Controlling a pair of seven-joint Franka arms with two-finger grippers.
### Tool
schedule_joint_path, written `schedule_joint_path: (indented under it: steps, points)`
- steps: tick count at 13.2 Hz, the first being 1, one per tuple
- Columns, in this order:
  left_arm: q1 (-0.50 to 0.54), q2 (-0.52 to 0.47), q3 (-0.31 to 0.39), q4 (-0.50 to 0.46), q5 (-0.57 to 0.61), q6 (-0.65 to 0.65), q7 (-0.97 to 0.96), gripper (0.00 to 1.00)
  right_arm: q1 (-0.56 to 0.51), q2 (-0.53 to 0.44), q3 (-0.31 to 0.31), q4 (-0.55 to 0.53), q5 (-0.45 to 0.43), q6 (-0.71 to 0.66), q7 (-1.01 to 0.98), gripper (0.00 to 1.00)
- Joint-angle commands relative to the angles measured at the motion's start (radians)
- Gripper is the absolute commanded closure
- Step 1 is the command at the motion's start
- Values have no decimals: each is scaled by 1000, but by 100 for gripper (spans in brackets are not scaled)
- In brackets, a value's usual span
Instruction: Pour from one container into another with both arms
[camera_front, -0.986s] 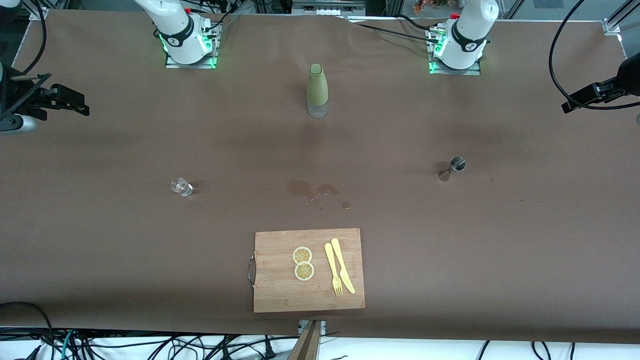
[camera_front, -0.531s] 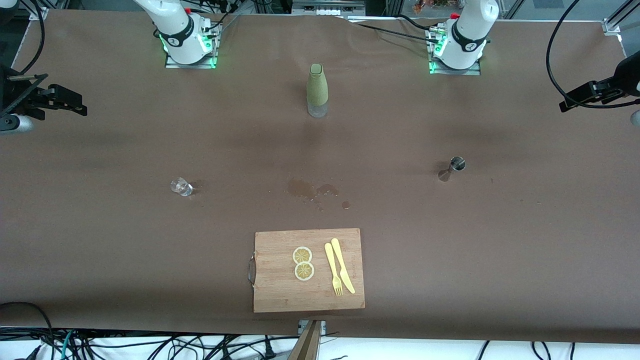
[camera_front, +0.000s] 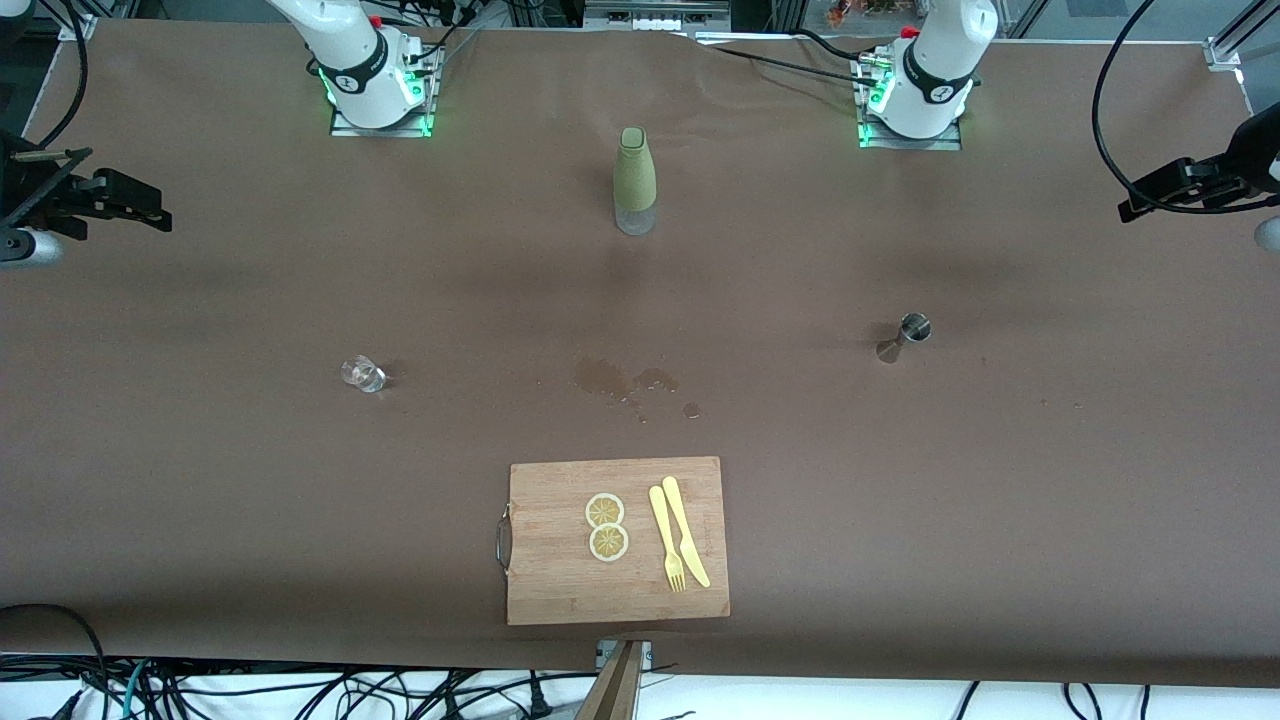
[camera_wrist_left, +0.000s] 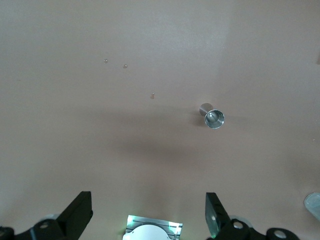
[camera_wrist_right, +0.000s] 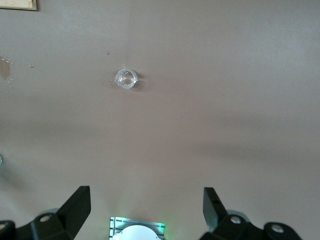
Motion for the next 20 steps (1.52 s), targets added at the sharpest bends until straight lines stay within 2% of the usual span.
schedule_joint_path:
  steps: [1, 20]
  points:
    - [0, 0, -1, 12, 1, 2, 21, 0, -1, 1, 3, 21, -1, -13, 9, 0]
    - [10, -1, 4, 12, -12, -1, 90, 0, 5, 1, 11, 23, -1, -10, 68, 0]
